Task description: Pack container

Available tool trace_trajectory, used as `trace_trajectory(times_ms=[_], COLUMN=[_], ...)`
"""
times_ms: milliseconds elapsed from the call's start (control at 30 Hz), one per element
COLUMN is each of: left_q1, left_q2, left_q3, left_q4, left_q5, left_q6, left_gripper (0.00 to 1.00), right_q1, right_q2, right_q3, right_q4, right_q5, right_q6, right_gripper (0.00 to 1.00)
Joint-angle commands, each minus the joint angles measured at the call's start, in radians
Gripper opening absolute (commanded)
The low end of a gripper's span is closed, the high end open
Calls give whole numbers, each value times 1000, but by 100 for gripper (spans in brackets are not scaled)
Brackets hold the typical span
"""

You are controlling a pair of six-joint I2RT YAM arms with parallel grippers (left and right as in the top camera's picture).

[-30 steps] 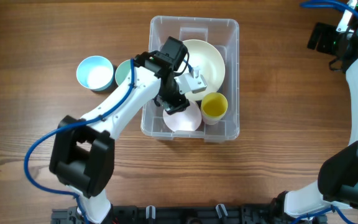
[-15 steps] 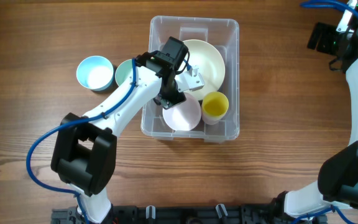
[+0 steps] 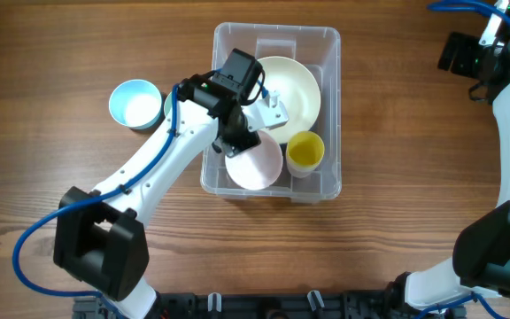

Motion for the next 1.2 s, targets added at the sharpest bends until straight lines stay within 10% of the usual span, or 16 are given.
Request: trace_trajectory(times_ms=[0,167,300,500,767,967,1167], left_q1=[1,1,2,4,4,4,4], left_q2=[-19,-15,-15,-16,-16,-15,-11], left_q3=[5,5,5,5,5,5,5], left_q4=[-37,-74,-76,-44,21,76,132], left_q5=[72,95,94,37,19,67,72], left_q6=[8,8,0,-71,-129,-170,-323], left_gripper=[4,9,65,73,70,48,4], right_q1=[6,6,6,6,6,6,6], right_q2=[1,1,1,1,1,1,1], right_q3=[-11,-11,-11,-11,-11,-11,-11], right_q4=[3,3,3,3,3,3,3], right_q5=[-2,-2,-2,-2,-2,-2,-2], right_q6=[-3,-2,-3,-3,-3,-3,-3], right_gripper=[100,100,100,100,100,100,100])
